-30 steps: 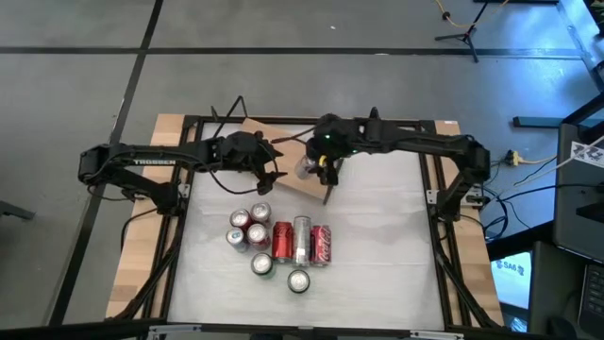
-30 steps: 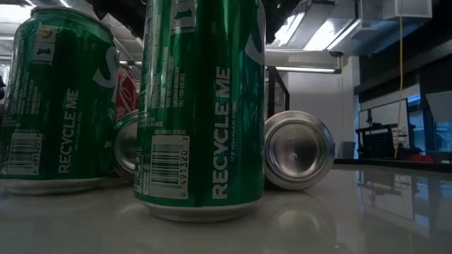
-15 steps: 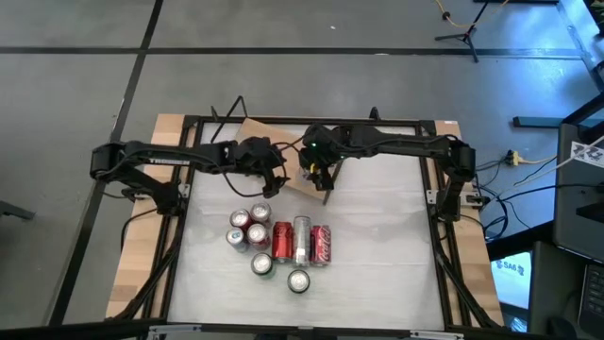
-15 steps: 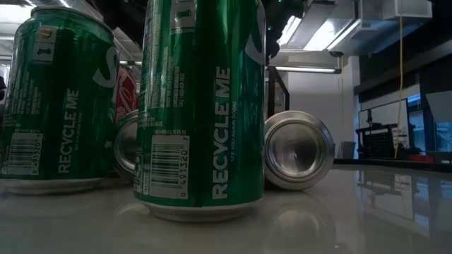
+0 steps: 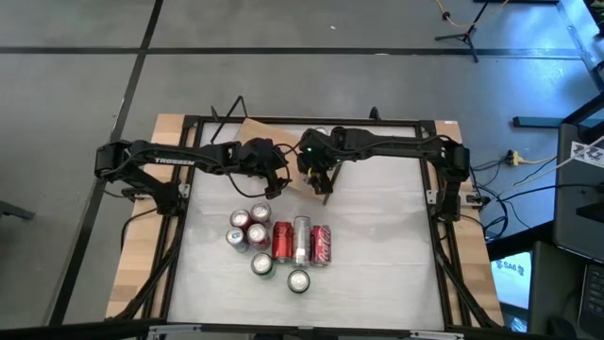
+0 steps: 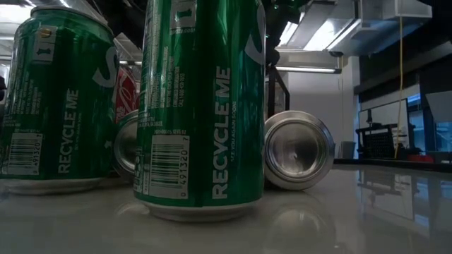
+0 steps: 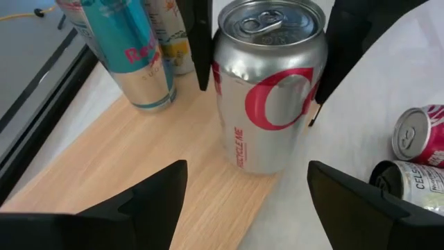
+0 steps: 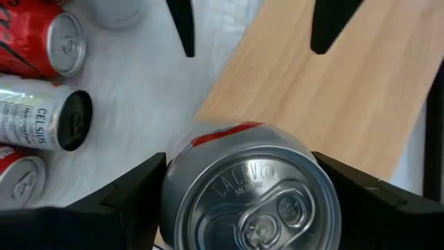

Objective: Place canned beverage on shelf
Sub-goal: Put the right silver soda can on the shelf

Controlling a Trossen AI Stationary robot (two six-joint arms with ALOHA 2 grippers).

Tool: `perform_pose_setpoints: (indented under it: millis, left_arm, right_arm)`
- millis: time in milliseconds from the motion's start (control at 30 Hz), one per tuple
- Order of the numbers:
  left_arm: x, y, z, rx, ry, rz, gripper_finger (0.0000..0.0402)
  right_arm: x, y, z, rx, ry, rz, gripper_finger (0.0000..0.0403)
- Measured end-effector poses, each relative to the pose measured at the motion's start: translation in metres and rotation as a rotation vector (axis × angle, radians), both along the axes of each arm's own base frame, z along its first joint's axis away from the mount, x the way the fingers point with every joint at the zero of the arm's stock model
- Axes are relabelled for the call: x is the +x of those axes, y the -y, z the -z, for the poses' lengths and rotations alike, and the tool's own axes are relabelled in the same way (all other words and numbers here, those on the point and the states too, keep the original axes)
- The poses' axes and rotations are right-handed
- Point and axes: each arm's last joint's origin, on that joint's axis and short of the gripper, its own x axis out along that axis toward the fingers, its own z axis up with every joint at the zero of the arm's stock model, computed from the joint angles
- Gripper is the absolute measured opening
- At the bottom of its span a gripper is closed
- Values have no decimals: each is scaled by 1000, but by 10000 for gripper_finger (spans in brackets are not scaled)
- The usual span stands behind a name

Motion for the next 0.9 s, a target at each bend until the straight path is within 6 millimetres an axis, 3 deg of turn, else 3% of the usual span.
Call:
perform_pose_setpoints:
  millis: [900]
  left_arm:
    - [0, 0, 0, 4, -1, -1, 288]
  right_arm:
    - [2, 1, 0, -8, 12, 3, 310]
